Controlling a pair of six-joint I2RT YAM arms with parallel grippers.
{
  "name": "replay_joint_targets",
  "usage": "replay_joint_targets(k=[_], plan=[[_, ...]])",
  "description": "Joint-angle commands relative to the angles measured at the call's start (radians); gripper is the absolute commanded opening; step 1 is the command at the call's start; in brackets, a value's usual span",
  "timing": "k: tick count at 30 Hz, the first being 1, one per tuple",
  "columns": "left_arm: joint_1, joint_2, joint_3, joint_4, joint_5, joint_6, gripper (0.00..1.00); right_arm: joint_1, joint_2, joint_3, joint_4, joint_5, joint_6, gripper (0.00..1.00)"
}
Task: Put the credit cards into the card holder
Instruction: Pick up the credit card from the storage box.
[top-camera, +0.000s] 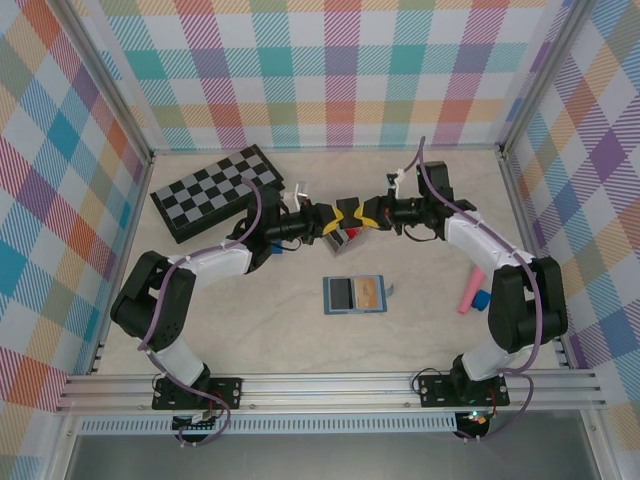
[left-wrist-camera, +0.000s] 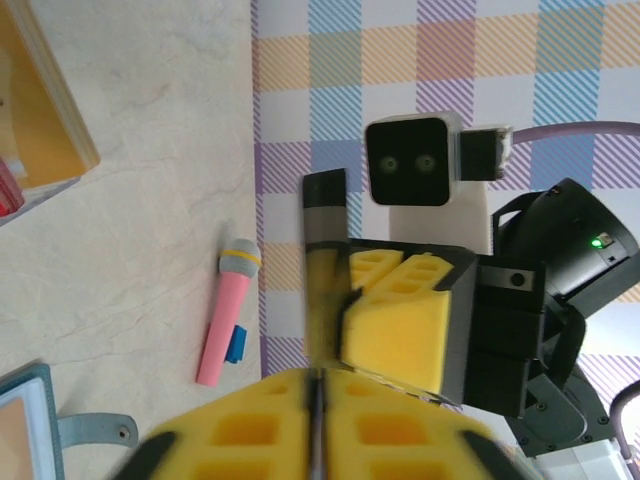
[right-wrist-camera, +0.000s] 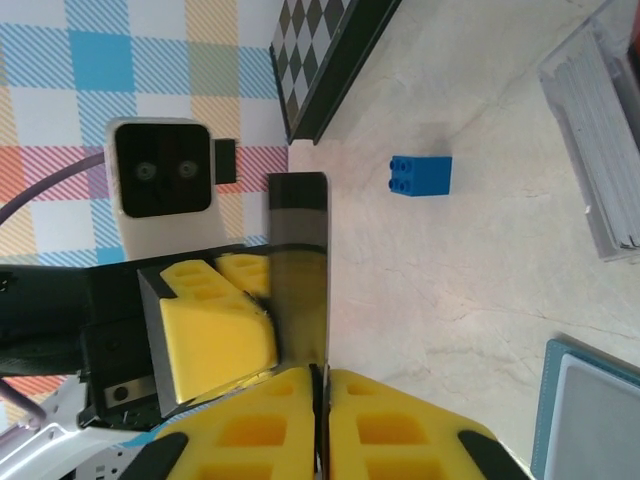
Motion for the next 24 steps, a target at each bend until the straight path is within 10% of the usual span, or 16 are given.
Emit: replay_joint_targets(k=[1, 6, 15, 24], plan=[[0.009, -0.020, -0.003, -0.103, -0.011, 0.050, 0.39, -0.008, -0.032, -0.016, -0.056, 0.037, -0.051, 0.05], [0.008, -0.053, 0.002, -0.417, -0.099, 0.170, 0.61, -0.008, -0.098, -0.036, -0.231, 0.188, -0.121, 0.05], [-0.093, -0.042, 0.097, -0.930, -0.366, 0.394, 0.65, 0.122, -0.213, -0.073, -0.594, 0.800, -0.102, 0.05], [-0.162, 0.000, 0.102, -0.980, -0.430, 0.402, 0.65, 0.268, -0.195, -0.061, -0.662, 0.960, 0.012, 0.07]])
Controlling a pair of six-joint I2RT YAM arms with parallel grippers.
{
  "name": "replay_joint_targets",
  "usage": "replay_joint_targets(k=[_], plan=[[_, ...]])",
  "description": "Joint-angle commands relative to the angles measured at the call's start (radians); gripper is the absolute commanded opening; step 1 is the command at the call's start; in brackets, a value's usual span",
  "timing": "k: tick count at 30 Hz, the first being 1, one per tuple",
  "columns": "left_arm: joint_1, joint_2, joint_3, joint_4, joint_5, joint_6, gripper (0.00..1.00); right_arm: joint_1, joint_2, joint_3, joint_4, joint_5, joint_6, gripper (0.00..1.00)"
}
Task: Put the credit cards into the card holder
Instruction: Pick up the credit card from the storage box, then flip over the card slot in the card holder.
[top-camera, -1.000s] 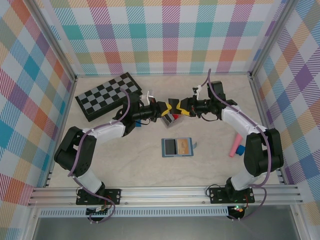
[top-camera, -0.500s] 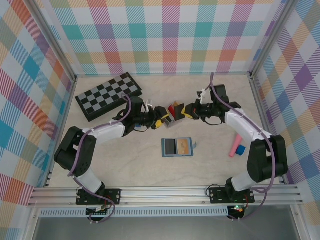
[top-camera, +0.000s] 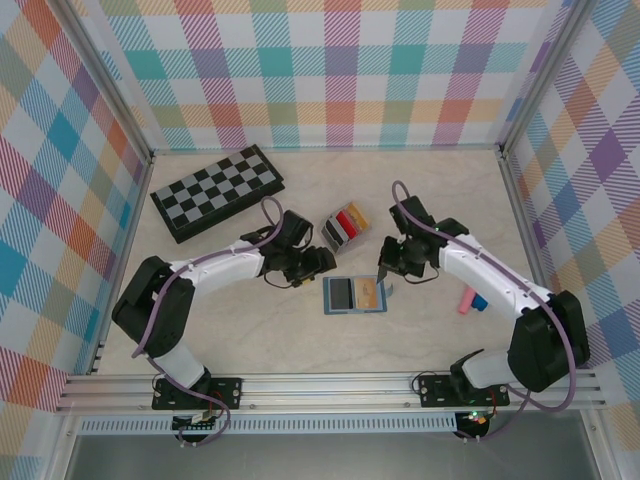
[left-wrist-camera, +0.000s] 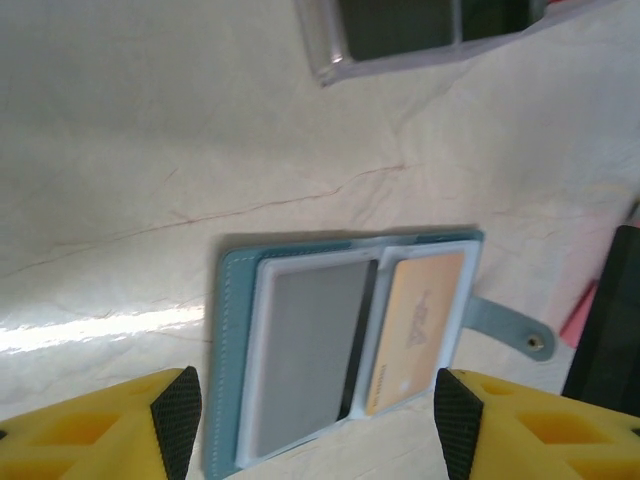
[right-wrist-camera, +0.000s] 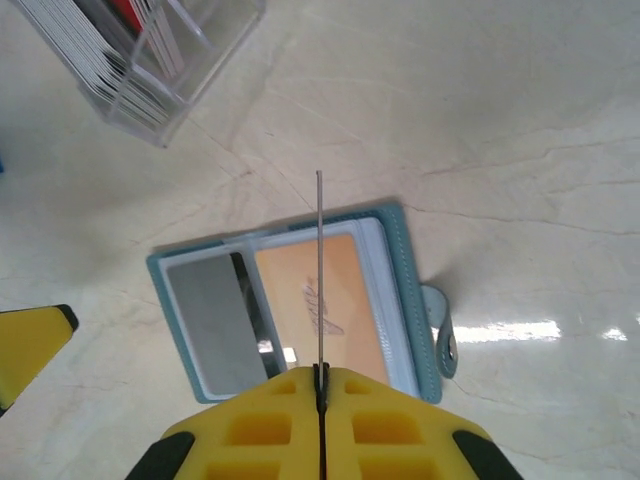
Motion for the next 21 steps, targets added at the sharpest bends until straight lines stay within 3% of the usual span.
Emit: replay_joint_targets(k=[1, 4, 13, 21], plan=[[-0.015, 0.019, 0.015, -0.069, -0.051, 0.028, 0.65, 0.031, 0.024, 0.031, -0.080, 0.100, 0.046, 0.08], [-0.024, 0.020, 0.016, -0.079, -0.063, 0.031, 0.65, 0.055, 0.034, 0.027, -0.081, 0.118, 0.045, 0.09], [-0.051, 0.020, -0.025, -0.032, -0.065, 0.023, 0.62, 0.056, 0.007, -0.115, 0.098, -0.024, -0.043, 0.11], [-0.071, 0.033, -0.051, 0.017, -0.069, 0.008, 0.59, 0.050, -0.044, -0.203, 0.195, -0.005, -0.190, 0.08]])
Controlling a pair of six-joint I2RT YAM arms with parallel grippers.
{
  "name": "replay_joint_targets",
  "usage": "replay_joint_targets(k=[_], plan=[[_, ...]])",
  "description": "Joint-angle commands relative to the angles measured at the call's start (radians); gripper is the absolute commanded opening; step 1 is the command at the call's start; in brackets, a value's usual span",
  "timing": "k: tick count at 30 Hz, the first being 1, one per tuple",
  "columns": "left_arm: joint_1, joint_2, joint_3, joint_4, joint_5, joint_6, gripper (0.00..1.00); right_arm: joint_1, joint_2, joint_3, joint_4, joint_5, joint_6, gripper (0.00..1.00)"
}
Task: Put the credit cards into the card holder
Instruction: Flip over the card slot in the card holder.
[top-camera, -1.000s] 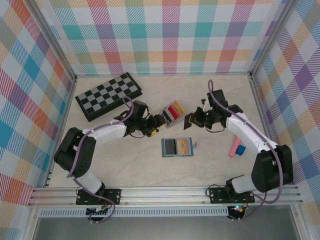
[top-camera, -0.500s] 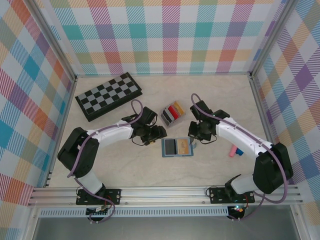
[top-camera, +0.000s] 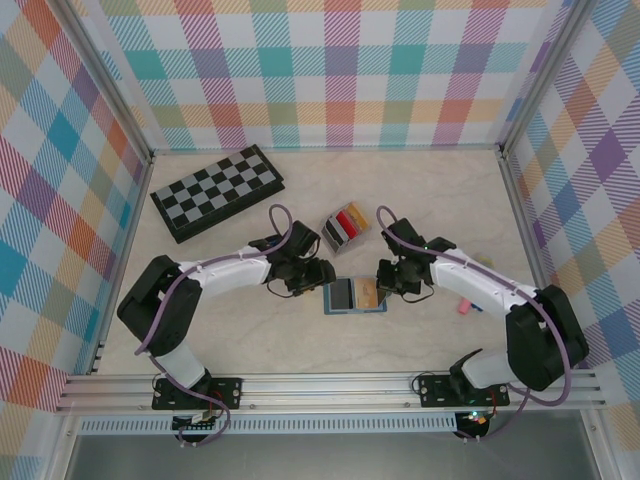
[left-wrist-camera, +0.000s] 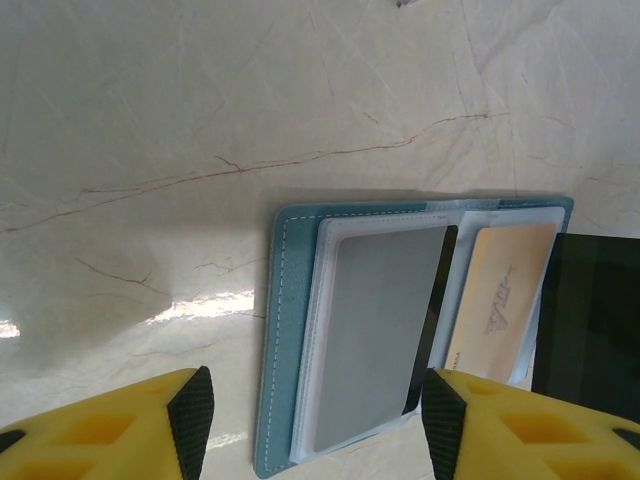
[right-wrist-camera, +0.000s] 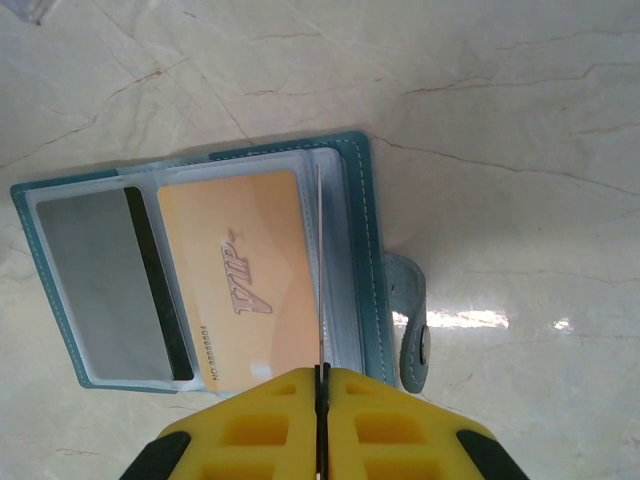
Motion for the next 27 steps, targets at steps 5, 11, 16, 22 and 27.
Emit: replay_joint_targets(k=[5, 11, 16, 22, 27], plan=[[-0.025, 0.032, -0.022, 0.034, -0.014, -0.011, 0.58, -0.003, -0.065, -0.059, 0.092, 0.005, -0.154, 0.08], [-0.039, 0.072, -0.016, 0.076, -0.002, -0.014, 0.53, -0.002, -0.082, -0.123, 0.152, -0.003, -0.170, 0.08], [-0.048, 0.092, -0.016, 0.087, -0.002, -0.016, 0.47, -0.003, -0.098, -0.156, 0.164, 0.031, -0.164, 0.08], [-0.051, 0.110, -0.013, 0.090, 0.001, -0.017, 0.39, -0.003, -0.127, -0.198, 0.222, 0.015, -0.135, 0.08], [-0.055, 0.123, -0.013, 0.094, 0.005, -0.019, 0.35, -0.003, -0.156, -0.268, 0.334, -0.053, -0.081, 0.08]])
